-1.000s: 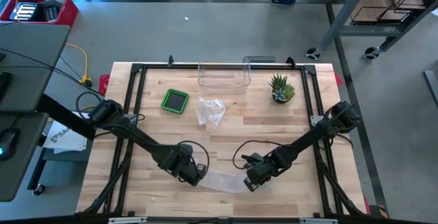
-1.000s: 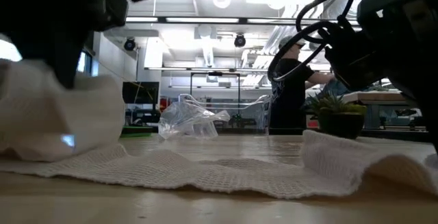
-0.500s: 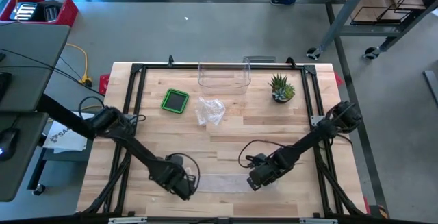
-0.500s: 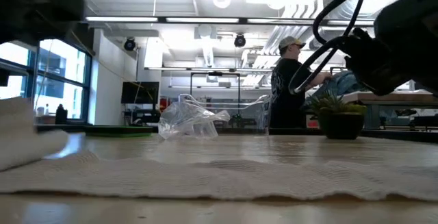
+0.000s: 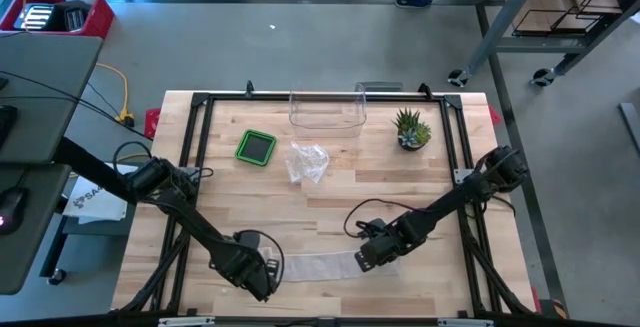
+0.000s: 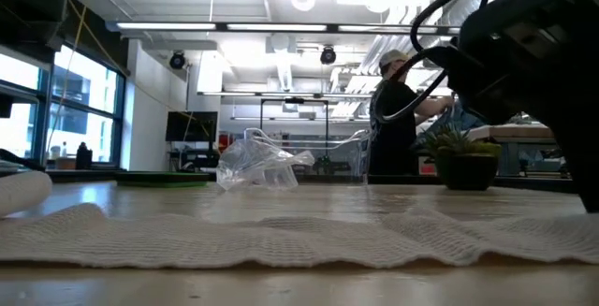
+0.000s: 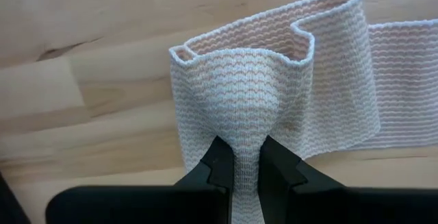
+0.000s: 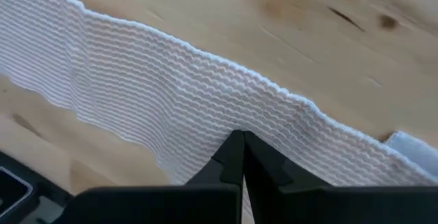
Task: Roll bandage
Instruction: Roll the bandage
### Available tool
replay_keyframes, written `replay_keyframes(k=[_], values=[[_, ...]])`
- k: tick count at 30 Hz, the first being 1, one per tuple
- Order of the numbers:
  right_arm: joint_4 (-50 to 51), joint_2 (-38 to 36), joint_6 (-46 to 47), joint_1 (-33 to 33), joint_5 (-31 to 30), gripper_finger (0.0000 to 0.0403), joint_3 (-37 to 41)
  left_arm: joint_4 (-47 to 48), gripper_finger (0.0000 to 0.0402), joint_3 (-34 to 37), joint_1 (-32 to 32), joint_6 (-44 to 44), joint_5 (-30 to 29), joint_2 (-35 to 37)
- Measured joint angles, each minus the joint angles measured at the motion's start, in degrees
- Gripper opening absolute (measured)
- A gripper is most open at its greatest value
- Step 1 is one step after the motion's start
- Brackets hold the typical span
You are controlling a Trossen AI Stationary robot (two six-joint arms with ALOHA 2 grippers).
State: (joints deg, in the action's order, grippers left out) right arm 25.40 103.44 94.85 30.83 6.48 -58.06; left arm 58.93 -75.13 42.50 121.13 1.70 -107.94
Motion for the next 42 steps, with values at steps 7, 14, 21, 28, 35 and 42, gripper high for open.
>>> replay_keyframes(k=[7,14,21,28,35,42], values=[[-1.9,-0.1,0.3,0.0,0.1,0.0,0.0,0.3,0.0028,0.0,0.3,1.7,0.2,0.0],[0.6,-3.9,0.3,0.0,-2.8,0.0,0.0,-0.1,0.0028,0.0,0.3,0.3,0.2,0.1],[5.6,-7.9,0.2,0.0,-7.3,0.0,0.0,2.0,0.0028,-1.0,0.3,-0.2,0.7,0.2],[6.3,-7.9,-0.8,-0.2,-8.0,0.0,0.0,2.5,0.0028,-4.4,-0.5,-3.9,2.1,0.3],[6.7,-7.9,-2.3,-0.2,-8.4,0.0,0.0,3.0,0.003,-7.1,-2.4,-5.3,-0.7,0.3],[6.6,-7.8,-3.4,-0.2,-8.4,0.0,0.0,1.6,0.004,-7.1,-4.5,-6.8,-1.1,0.2]])
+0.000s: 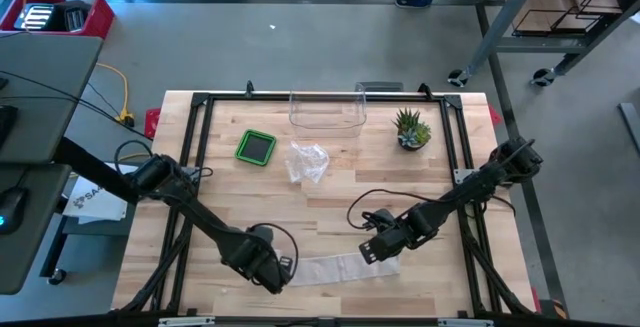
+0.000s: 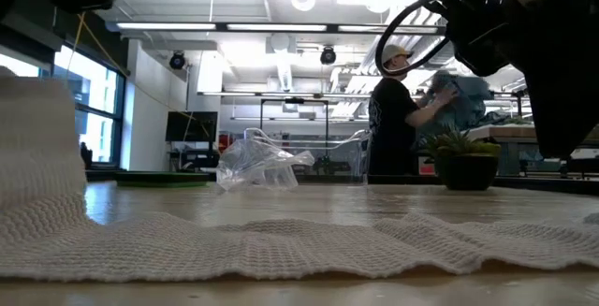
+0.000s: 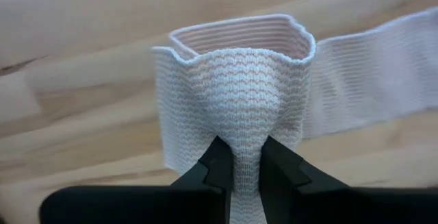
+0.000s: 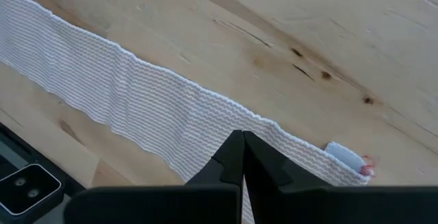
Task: Roll bandage
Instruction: Roll the bandage
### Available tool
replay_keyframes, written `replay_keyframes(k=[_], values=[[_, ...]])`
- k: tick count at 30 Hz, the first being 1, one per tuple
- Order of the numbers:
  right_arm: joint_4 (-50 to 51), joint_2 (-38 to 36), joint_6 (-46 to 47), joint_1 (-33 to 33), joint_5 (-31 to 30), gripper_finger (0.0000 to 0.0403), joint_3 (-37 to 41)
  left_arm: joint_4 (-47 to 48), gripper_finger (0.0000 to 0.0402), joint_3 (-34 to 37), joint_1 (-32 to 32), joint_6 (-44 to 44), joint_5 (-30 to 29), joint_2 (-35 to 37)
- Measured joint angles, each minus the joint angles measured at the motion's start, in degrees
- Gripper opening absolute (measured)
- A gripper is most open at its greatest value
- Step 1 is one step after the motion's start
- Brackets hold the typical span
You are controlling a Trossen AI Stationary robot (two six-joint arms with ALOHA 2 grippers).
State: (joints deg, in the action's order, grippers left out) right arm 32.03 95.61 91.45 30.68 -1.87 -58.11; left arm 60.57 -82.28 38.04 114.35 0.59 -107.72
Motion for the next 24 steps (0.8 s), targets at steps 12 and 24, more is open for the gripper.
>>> replay_keyframes(k=[12,24], values=[[0.4,0.0,-0.4,-0.1,0.4,0.0,0.0,-10.4,0.0072,0.0,-0.5,0.3,-6.4,-1.7],[1.7,0.1,-1.4,-0.3,2.1,0.0,0.0,-15.9,0.0151,0.0,-0.7,-5.0,-9.1,-2.2]])
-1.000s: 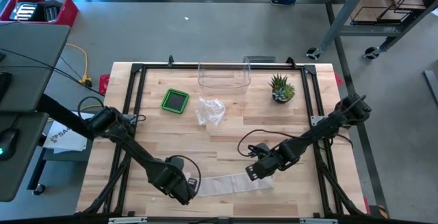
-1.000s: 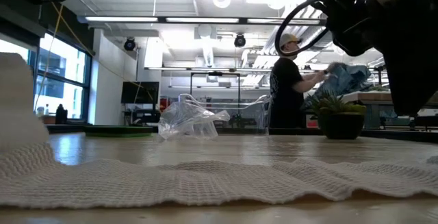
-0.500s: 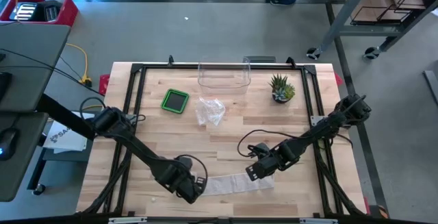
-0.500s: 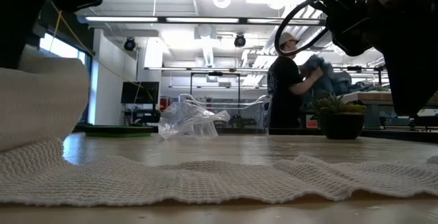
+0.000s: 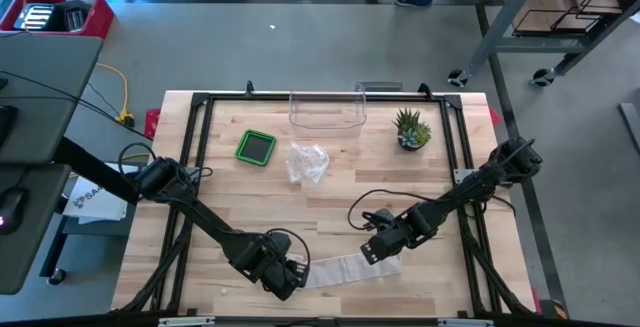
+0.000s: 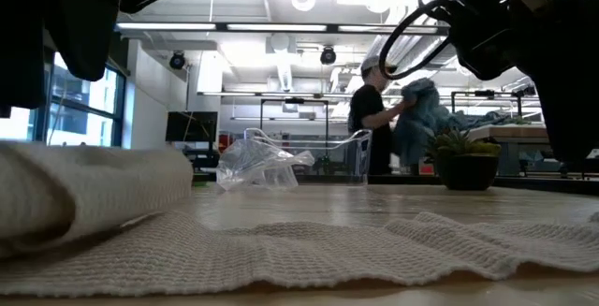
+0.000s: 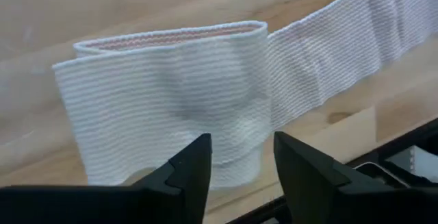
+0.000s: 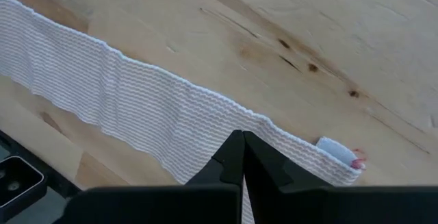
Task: Roll bandage
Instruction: Roll the bandage
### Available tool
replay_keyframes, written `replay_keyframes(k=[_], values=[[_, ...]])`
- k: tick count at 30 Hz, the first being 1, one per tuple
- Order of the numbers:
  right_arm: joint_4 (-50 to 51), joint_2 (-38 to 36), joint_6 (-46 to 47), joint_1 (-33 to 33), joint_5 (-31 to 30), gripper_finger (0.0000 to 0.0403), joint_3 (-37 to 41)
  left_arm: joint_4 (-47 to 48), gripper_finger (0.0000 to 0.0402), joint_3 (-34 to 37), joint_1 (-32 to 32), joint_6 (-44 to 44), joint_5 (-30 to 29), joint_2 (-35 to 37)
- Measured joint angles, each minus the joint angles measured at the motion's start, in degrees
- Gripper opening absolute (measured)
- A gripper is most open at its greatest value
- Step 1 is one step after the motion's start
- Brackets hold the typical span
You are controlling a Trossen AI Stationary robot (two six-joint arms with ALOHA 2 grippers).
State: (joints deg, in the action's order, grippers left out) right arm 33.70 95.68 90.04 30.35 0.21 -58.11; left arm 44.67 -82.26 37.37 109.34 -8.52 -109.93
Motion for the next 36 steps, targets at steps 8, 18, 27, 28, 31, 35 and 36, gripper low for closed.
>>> replay_keyframes(k=[8,18,27,28,31,35,36], values=[[-0.6,0.0,-0.6,-0.1,-1.2,0.0,0.0,12.5,0.0194,0.0,0.2,0.3,3.9,1.2],[-18.8,0.0,-8.0,-0.5,-0.4,0.0,0.0,17.4,0.0197,0.0,4.3,-5.9,0.2,6.5],[-22.9,1.4,-5.6,-1.1,-1.0,0.0,0.0,-1.3,0.0197,11.5,11.2,2.1,0.7,8.2],[-23.5,1.7,-4.9,-1.1,-1.0,0.0,0.0,-1.2,0.0197,12.6,11.3,4.3,0.7,8.5],[-25.5,2.5,-2.3,-1.1,-1.2,0.0,0.0,3.6,0.0197,13.4,11.9,6.8,-0.2,10.2],[-26.6,2.6,-1.4,-1.2,-2.1,0.0,0.0,3.3,0.0197,16.5,13.5,4.2,-5.7,12.7],[-26.6,2.6,-1.4,-1.4,-2.2,0.0,0.0,0.6,0.0197,18.7,13.5,3.2,-5.0,13.1]])
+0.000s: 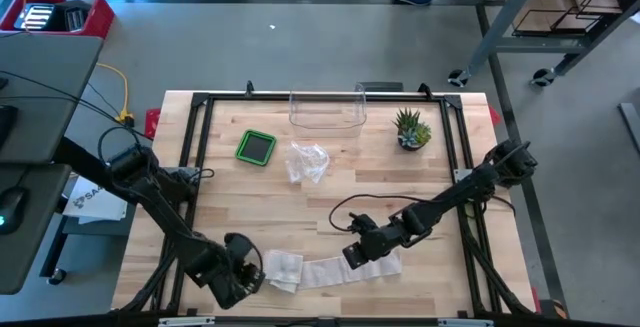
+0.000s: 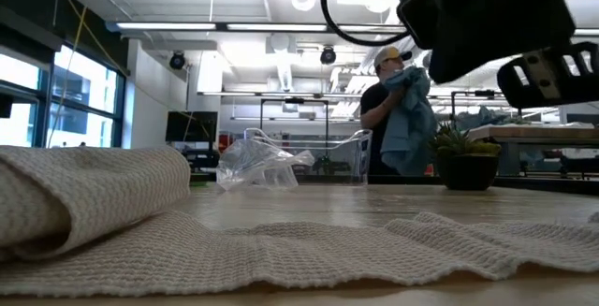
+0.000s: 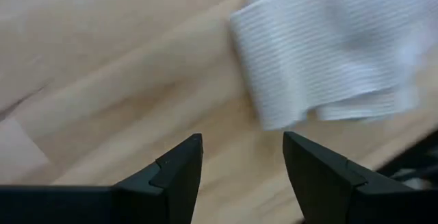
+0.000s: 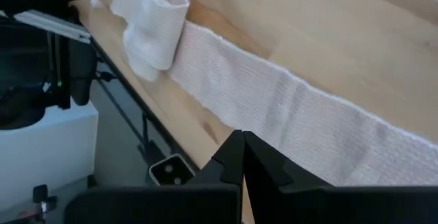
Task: Roll bandage
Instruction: Roll the bandage
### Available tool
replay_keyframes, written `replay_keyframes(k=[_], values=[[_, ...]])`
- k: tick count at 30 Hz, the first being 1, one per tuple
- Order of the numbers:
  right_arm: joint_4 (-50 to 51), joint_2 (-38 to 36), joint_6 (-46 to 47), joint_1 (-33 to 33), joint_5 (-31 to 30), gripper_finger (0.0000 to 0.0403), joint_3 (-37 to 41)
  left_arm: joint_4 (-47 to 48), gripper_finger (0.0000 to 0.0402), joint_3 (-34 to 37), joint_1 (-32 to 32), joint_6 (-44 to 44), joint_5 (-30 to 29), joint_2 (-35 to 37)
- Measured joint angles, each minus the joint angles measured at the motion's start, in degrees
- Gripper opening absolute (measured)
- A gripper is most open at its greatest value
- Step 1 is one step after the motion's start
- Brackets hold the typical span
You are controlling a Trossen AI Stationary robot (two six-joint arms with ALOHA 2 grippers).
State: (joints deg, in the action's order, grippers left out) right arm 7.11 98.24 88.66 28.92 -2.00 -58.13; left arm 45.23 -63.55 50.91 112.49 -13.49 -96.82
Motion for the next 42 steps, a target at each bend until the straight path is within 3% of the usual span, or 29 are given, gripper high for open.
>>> replay_keyframes(k=[4,10,14,32,35,39,42], values=[[-1.0,0.0,0.5,-0.9,-0.2,0.0,0.0,-11.5,0.0197,9.5,-0.3,2.0,0.1,3.6],[-2.2,0.0,1.4,-2.4,-0.2,0.0,0.0,-29.9,0.0197,20.3,0.5,3.4,-6.1,10.8],[-2.5,0.1,1.4,-3.6,-0.2,0.0,0.0,-34.7,0.0197,25.8,0.1,7.2,-5.9,10.8],[-2.6,0.1,-2.2,-6.4,1.8,0.0,0.0,-52.1,0.0194,27.9,-6.0,5.4,-0.8,2.6],[-2.6,0.1,-2.7,-6.4,2.7,0.0,0.0,-51.5,0.0148,27.9,-6.3,5.2,0.1,2.6],[-3.1,0.1,-2.6,-6.1,4.4,0.0,0.0,-50.8,0.0022,27.9,-5.5,5.6,-0.4,2.3],[-6.2,0.1,0.1,-5.0,4.9,0.0,0.0,-49.5,0.0014,27.8,-4.5,9.0,-1.8,2.8]])
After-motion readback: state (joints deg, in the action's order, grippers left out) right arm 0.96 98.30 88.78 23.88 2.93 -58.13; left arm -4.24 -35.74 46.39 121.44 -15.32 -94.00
